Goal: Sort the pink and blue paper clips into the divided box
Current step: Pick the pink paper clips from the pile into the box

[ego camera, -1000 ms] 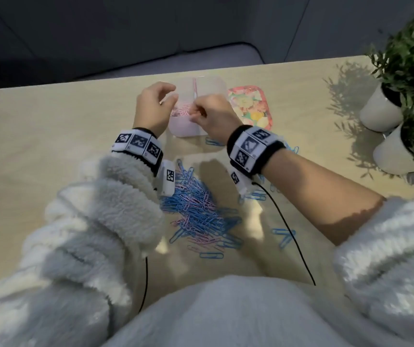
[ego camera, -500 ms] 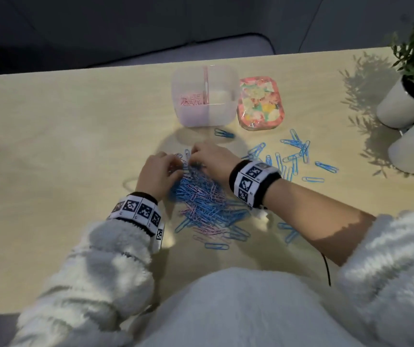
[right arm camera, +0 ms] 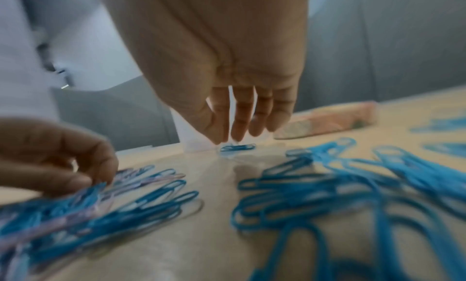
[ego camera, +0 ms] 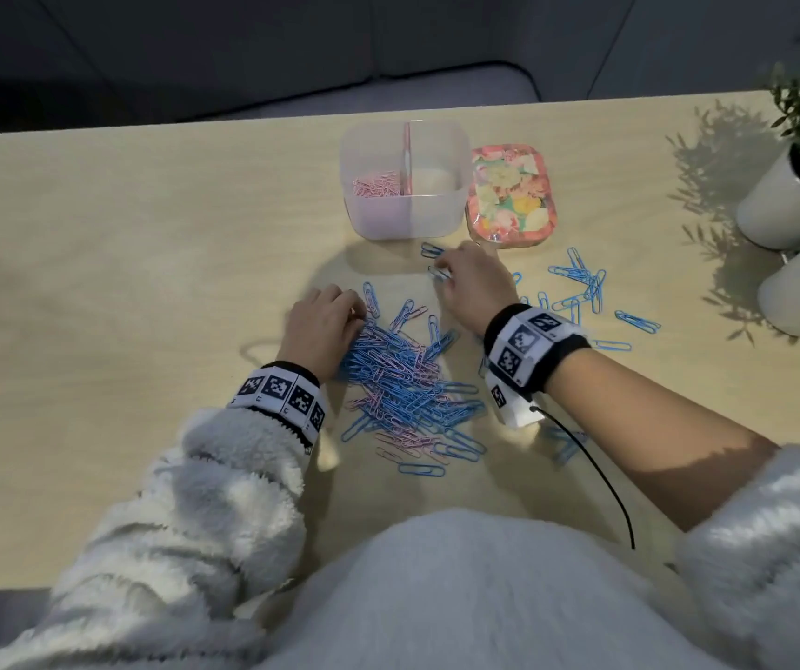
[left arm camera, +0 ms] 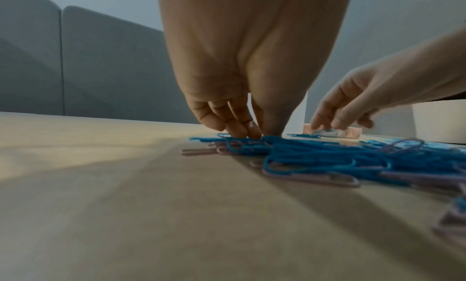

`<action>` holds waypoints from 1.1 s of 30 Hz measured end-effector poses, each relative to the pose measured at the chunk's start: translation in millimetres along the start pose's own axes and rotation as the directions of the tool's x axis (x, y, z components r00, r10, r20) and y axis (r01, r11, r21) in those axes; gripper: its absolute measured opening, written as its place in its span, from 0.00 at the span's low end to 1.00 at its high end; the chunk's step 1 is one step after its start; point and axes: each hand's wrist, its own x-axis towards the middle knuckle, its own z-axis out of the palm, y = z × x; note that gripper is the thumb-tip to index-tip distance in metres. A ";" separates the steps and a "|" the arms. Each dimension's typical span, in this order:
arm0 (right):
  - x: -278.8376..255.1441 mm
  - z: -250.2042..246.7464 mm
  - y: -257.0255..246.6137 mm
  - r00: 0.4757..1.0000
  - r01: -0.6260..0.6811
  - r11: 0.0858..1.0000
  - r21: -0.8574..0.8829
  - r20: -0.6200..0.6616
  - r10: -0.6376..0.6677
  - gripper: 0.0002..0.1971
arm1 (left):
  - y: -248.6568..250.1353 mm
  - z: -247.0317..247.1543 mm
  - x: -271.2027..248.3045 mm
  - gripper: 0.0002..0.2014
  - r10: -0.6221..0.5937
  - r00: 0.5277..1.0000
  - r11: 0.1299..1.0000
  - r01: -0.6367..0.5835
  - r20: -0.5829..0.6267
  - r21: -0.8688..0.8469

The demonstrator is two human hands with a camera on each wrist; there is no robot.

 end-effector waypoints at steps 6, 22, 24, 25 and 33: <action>11.8 17.9 -51.0 0.988 0.142 0.984 -0.104 0.076 -0.134 0.11 | 0.9 -3.3 -0.8 0.06 -0.015 1.000 1.000 0.016 0.027 -0.005; 9.5 10.7 -4.3 0.969 -0.244 0.775 0.582 0.177 0.173 0.08 | 27.2 -22.9 53.9 0.09 -0.113 0.993 0.928 0.113 0.023 -0.355; 7.4 4.8 8.1 0.975 -0.222 0.807 0.548 0.110 0.193 0.06 | 34.6 -20.6 62.2 0.12 -0.067 0.997 0.946 0.078 0.044 -0.314; 6.4 1.3 13.0 0.979 -0.202 0.834 0.513 0.070 0.194 0.07 | 35.9 -19.1 64.3 0.12 -0.037 0.999 0.961 0.046 0.037 -0.273; -4.7 -2.3 8.2 0.996 -0.051 0.901 0.432 0.090 0.013 0.06 | 15.7 -15.5 38.6 0.07 0.084 0.996 0.991 -0.085 -0.014 -0.106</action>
